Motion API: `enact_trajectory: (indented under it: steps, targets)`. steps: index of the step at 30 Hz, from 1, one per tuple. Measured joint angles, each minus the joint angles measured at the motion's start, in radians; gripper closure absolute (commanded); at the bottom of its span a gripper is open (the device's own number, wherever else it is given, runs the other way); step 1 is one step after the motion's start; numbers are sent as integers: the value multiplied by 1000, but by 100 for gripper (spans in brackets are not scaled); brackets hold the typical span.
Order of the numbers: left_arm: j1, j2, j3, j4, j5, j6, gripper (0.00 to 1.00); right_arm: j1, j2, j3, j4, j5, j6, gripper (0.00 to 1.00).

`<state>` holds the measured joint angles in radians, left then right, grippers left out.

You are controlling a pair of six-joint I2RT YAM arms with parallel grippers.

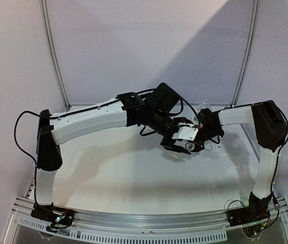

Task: Unscrew the bottle caps

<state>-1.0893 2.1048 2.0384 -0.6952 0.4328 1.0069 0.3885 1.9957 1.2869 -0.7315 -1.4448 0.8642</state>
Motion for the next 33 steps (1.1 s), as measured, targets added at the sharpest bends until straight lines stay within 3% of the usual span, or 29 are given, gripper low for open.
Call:
enact_trajectory:
  steps: [9, 13, 16, 23, 24, 25, 33]
  targets:
    - [0, 37, 16, -27, -48, -12, 54, 0, -23, -26, 27, 1, 24, 43]
    - [-1, 40, 23, -27, -61, -11, 63, 0, -24, -32, 43, 2, 35, 42]
    - [-3, 40, 28, -19, -70, -3, 76, 1, -24, -32, 48, 2, 51, 41]
    - [-5, 40, 37, -19, -90, -13, 93, 2, -26, -32, 73, -10, 64, 16]
    - [-5, 40, 37, -20, -91, -16, 95, 2, -27, -32, 80, -11, 62, 5]
    - [-5, 40, 37, -20, -93, -21, 95, 2, -29, -32, 84, -13, 66, 2]
    - [8, 23, 5, -13, -87, -75, 100, 2, -88, -64, 140, -24, 81, 1]
